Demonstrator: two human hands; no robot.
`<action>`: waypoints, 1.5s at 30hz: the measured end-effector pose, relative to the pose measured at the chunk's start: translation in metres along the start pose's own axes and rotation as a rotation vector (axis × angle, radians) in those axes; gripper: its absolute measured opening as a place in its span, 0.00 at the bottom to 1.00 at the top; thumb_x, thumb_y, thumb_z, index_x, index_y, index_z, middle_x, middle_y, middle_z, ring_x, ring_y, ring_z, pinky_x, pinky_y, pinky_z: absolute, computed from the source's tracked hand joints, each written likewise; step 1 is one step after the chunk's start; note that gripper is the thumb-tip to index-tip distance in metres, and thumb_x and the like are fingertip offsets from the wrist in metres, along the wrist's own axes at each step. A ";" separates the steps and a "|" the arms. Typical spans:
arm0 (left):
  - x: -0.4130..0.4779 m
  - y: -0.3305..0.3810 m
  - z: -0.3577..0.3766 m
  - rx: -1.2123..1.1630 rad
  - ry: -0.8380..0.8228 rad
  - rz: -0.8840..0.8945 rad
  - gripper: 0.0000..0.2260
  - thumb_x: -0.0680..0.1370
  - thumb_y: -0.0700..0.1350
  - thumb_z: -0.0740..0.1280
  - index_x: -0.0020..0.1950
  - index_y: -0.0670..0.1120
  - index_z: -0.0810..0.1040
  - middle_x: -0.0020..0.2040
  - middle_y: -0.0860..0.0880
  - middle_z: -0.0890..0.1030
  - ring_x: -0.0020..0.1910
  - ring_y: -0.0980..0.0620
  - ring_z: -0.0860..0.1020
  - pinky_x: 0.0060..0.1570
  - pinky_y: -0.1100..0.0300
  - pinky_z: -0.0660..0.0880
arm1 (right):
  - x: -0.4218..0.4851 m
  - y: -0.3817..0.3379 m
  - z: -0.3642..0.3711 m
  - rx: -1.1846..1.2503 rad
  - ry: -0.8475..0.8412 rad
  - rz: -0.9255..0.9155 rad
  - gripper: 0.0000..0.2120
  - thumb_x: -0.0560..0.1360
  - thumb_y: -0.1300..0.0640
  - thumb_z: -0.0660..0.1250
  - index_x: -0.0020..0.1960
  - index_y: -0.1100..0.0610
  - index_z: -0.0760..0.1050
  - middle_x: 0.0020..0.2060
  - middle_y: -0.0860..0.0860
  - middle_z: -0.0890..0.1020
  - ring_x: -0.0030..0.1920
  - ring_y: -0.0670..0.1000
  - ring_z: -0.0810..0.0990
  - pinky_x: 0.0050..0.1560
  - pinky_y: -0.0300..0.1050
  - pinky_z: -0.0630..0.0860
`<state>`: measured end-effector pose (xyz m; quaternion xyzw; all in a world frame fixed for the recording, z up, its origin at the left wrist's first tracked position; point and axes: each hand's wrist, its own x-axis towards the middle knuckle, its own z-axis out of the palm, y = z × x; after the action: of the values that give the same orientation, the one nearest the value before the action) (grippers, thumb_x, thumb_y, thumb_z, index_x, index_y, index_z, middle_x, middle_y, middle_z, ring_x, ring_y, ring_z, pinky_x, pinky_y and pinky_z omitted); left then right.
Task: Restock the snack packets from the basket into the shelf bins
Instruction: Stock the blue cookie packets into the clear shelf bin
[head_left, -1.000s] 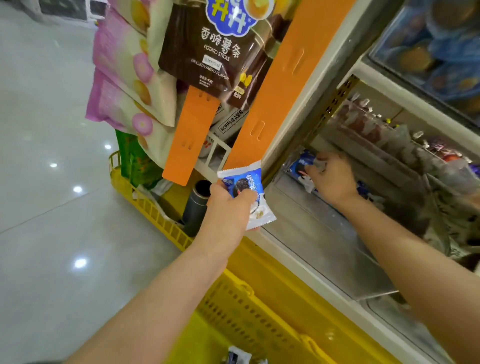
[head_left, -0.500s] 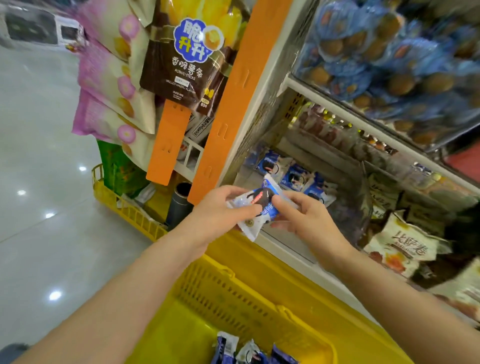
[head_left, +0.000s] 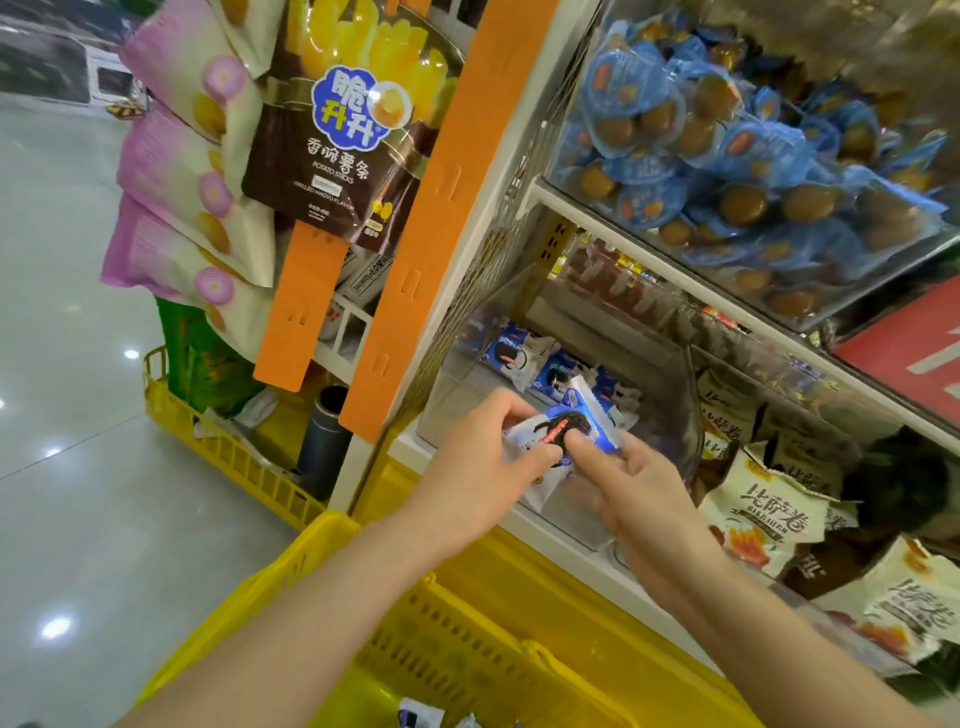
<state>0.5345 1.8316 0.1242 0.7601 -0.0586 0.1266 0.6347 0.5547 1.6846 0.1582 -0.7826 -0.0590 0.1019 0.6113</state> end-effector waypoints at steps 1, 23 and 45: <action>0.002 0.000 0.006 0.004 0.011 0.008 0.06 0.76 0.48 0.66 0.51 0.53 0.70 0.45 0.58 0.75 0.44 0.62 0.74 0.36 0.72 0.69 | -0.002 0.002 0.001 0.043 -0.014 0.000 0.22 0.69 0.50 0.68 0.60 0.56 0.73 0.50 0.50 0.85 0.53 0.47 0.82 0.57 0.46 0.77; 0.064 -0.058 -0.018 0.871 0.021 0.538 0.23 0.80 0.52 0.47 0.46 0.46 0.80 0.41 0.50 0.80 0.42 0.51 0.75 0.48 0.58 0.62 | 0.206 0.010 -0.045 -1.205 0.098 -0.102 0.19 0.73 0.56 0.70 0.61 0.61 0.73 0.57 0.58 0.78 0.55 0.56 0.77 0.57 0.48 0.74; 0.062 -0.059 -0.020 1.025 -0.026 0.503 0.21 0.80 0.50 0.46 0.49 0.47 0.78 0.44 0.50 0.78 0.44 0.49 0.74 0.50 0.53 0.70 | 0.162 0.005 -0.014 -0.861 0.259 -0.280 0.14 0.78 0.55 0.63 0.60 0.60 0.75 0.53 0.53 0.80 0.53 0.50 0.77 0.50 0.36 0.69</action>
<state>0.6065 1.8664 0.0879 0.9350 -0.1766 0.2765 0.1343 0.7158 1.7058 0.1427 -0.9557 -0.1240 -0.1138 0.2414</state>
